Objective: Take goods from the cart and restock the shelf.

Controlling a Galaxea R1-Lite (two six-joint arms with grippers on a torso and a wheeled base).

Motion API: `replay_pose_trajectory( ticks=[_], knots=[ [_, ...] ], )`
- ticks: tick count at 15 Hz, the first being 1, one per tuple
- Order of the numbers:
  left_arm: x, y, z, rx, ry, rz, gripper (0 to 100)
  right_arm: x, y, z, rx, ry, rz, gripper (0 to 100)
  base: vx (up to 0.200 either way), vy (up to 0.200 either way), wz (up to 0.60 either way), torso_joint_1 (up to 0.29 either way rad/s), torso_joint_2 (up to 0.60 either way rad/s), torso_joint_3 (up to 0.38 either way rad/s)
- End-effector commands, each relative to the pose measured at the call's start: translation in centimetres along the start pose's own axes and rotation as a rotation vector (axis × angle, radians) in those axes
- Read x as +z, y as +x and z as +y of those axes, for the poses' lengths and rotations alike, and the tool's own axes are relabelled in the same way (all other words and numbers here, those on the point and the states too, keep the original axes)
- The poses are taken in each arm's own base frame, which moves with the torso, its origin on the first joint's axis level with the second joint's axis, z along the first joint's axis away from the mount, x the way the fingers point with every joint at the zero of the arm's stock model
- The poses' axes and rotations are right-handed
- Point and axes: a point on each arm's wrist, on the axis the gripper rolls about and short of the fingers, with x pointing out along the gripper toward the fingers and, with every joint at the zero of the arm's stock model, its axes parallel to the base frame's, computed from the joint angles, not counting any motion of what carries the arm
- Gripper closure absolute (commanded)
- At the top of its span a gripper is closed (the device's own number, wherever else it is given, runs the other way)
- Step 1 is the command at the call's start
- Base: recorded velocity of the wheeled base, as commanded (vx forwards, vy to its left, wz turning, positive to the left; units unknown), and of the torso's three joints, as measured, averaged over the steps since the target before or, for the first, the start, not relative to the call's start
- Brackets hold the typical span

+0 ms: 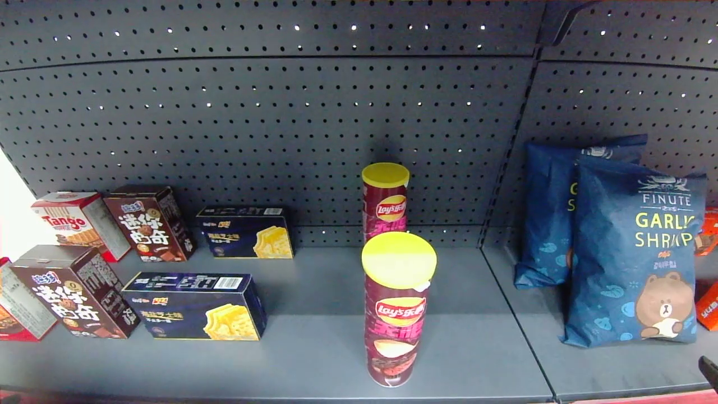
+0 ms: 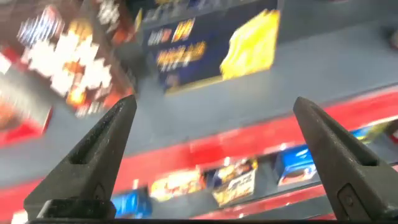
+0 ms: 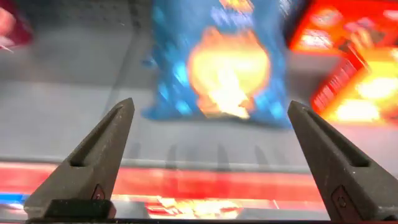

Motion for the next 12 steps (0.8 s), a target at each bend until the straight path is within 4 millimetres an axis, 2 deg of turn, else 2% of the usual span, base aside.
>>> replay_pose_trajectory(
  ticks=[1,5,8,12],
  knots=[
    [-0.7,-1.0,-0.2,0.037,0.006,-0.044,0,-2.3,-1.4,-0.2,-0.095,0.01,-0.022,0,0.0,0.0,0.0,0.0,0.0,0.0],
    [-2.4,-2.4,-0.6,0.074,0.006,-0.045,0,-5.7,-4.6,0.0,-0.152,0.02,-0.023,0,0.0,0.0,0.0,0.0,0.0,0.0],
    [-3.8,-3.2,-0.9,0.075,0.003,-0.065,0,-5.7,-4.9,0.0,-0.153,0.041,-0.046,0,0.0,0.0,0.0,0.0,0.0,0.0],
    [-3.9,-3.1,-0.9,0.057,-0.047,-0.106,0,-5.6,-4.9,0.1,-0.076,0.028,-0.05,0,0.0,0.0,0.0,0.0,0.0,0.0]
  ],
)
